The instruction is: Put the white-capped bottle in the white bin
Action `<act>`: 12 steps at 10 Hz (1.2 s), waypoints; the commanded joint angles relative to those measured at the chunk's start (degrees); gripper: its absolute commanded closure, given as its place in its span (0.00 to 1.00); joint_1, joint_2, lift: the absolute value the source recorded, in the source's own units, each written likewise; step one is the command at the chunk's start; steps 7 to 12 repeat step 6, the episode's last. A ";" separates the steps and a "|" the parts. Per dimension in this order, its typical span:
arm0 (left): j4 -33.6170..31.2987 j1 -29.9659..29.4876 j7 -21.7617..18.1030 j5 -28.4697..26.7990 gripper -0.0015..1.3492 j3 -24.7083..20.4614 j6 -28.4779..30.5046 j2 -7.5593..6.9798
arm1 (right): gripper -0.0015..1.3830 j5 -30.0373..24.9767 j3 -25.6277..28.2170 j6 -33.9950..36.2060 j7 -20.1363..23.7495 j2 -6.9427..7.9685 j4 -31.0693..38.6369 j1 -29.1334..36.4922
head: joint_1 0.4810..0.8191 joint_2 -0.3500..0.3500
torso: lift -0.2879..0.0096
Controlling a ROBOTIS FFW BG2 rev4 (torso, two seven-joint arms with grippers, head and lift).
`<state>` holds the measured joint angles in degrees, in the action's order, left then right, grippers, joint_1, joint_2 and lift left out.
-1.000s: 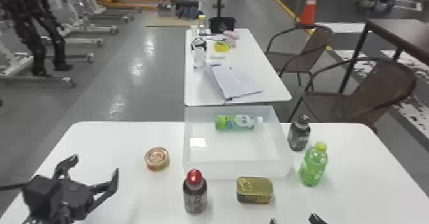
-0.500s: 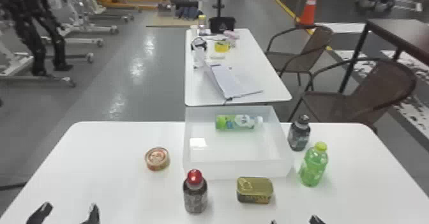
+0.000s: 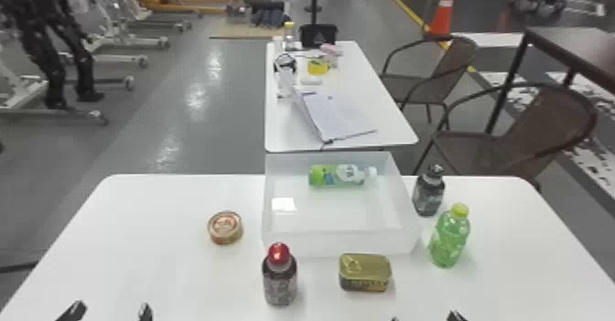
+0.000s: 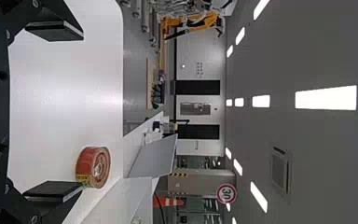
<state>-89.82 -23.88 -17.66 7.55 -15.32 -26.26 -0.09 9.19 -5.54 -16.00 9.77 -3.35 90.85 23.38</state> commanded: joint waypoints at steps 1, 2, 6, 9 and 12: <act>0.00 -0.12 0.00 0.10 0.12 0.03 0.60 0.24 | 0.07 -0.05 0.00 0.00 -0.01 -0.08 0.12 0.09 | 0.20 0.50 | 0.63; 0.00 -0.20 0.00 0.10 0.12 -0.15 0.77 0.24 | 0.07 -0.05 0.00 0.00 -0.19 -0.08 0.21 0.18 | 0.20 0.50 | 0.63; 0.00 -0.29 0.00 0.19 0.12 -0.15 1.30 0.24 | 0.07 -0.75 0.00 0.00 -0.81 -0.61 1.53 0.97 | 0.20 0.50 | 0.63; 0.00 -0.29 0.00 0.19 0.12 -0.15 1.30 0.24 | 0.07 -0.75 0.00 0.00 -0.81 -0.61 1.53 0.97 | 0.20 0.50 | 0.63; 0.00 -0.29 0.00 0.19 0.12 -0.15 1.30 0.24 | 0.07 -0.75 0.00 0.00 -0.81 -0.61 1.53 0.97 | 0.20 0.50 | 0.63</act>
